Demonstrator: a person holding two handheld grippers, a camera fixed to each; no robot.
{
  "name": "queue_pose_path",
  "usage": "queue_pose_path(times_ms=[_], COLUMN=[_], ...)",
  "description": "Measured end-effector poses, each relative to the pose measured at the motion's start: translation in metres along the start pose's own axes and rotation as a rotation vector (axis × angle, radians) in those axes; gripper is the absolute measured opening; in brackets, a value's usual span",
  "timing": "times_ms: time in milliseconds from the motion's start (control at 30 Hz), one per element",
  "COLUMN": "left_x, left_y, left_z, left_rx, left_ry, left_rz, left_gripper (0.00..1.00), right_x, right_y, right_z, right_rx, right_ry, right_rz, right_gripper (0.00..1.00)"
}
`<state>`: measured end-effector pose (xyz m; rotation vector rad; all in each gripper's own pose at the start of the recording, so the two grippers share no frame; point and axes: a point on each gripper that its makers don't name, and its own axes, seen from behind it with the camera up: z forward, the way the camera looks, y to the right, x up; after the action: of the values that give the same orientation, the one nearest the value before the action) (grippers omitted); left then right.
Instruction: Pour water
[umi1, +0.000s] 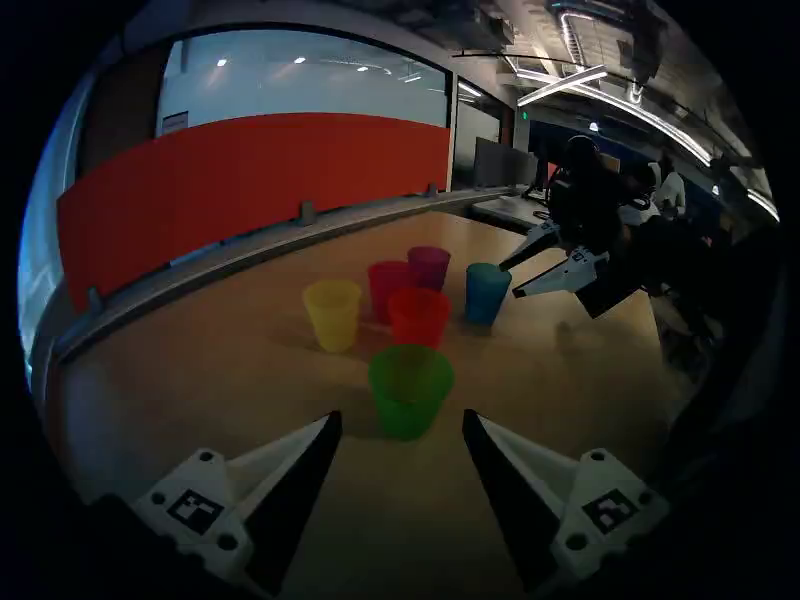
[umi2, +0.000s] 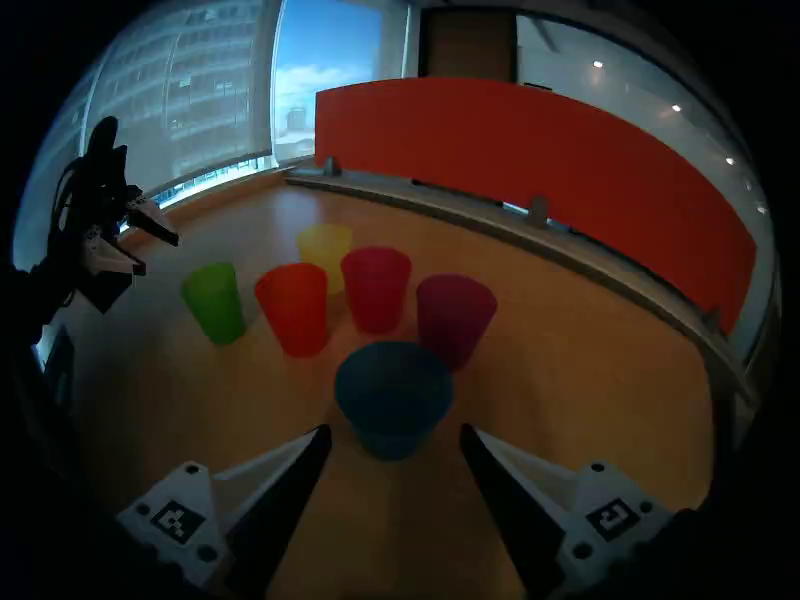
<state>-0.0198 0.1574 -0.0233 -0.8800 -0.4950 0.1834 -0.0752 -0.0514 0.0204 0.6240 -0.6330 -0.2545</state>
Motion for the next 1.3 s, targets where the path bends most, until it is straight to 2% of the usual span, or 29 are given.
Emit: queue_pose_path(times_ms=[300,567,1300], left_x=[-0.016,-0.030,-0.037], left_y=[0.005,0.004,0.008], left_z=[0.017,0.034,0.076], left_rx=[-0.022,-0.032,-0.082], left_ry=[-0.049,-0.091,-0.136], left_rz=[0.010,0.003,0.013], left_gripper=[0.89,0.89,0.89], right_x=[-0.001,-0.002,-0.003], right_y=[0.000,0.001,0.003], right_z=[0.011,0.020,0.039], right_rx=[0.004,0.008,0.022], right_ry=[-0.005,-0.013,-0.025], right_rz=[-0.002,-0.004,0.004], right_gripper=[1.00,1.00,1.00])
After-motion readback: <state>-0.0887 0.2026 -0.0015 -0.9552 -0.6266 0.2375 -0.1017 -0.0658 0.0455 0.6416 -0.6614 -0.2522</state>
